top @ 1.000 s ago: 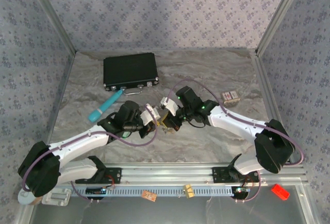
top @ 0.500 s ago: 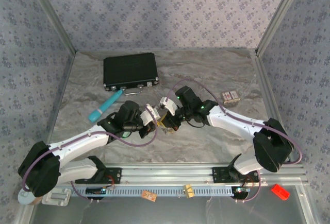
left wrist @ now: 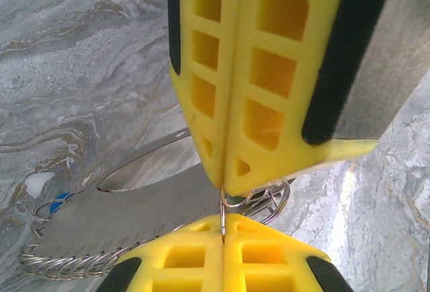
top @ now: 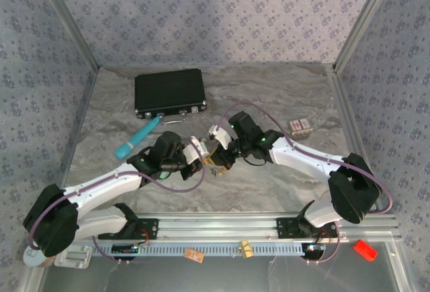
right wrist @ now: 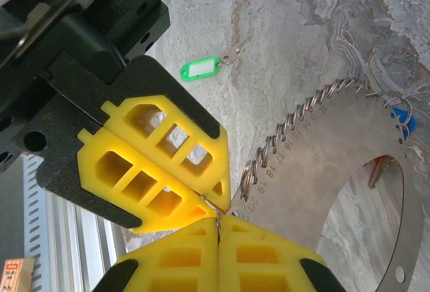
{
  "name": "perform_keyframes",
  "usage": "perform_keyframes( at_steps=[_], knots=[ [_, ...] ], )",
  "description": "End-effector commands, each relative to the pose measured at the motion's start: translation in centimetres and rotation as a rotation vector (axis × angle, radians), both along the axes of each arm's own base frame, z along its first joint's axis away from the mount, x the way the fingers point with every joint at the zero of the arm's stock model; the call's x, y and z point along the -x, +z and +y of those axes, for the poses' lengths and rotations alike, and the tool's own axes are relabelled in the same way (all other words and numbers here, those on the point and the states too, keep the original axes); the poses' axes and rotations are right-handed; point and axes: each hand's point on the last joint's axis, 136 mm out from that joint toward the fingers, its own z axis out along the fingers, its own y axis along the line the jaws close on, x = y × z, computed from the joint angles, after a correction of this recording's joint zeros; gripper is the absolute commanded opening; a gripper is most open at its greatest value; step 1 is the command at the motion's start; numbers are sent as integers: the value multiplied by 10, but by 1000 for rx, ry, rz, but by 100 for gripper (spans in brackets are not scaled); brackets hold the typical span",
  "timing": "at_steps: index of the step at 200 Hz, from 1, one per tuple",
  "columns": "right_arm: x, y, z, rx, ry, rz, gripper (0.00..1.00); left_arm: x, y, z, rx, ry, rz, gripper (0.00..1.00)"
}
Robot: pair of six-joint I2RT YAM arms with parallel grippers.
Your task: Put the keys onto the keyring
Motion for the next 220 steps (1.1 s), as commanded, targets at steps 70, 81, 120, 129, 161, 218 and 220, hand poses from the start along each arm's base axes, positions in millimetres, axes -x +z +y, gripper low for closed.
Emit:
perform_keyframes(
  at_steps=[70, 81, 120, 129, 161, 218, 220],
  knots=[
    [-21, -3, -1, 38, -85, -20, 0, 13, 11, -8, 20, -99, -60, 0],
    [-23, -4, -2, 46, -94, -23, 0, 12, 11, -7, 16, -102, -78, 0],
    [-27, -8, -4, 69, -121, -32, 0, 11, 14, -7, 18, -106, -115, 0],
    [-27, -9, -4, 70, -125, -32, 0, 10, 16, -7, 24, -103, -119, 0],
    [-26, -8, -3, 65, -124, -32, 0, 7, 21, -9, 47, -75, -96, 0],
    [-29, -9, -2, 68, -144, -34, 0, 4, 28, -15, 96, -33, -38, 0],
    [-29, -9, -2, 69, -146, -33, 0, 4, 29, -16, 98, -34, -38, 0]
  ],
)
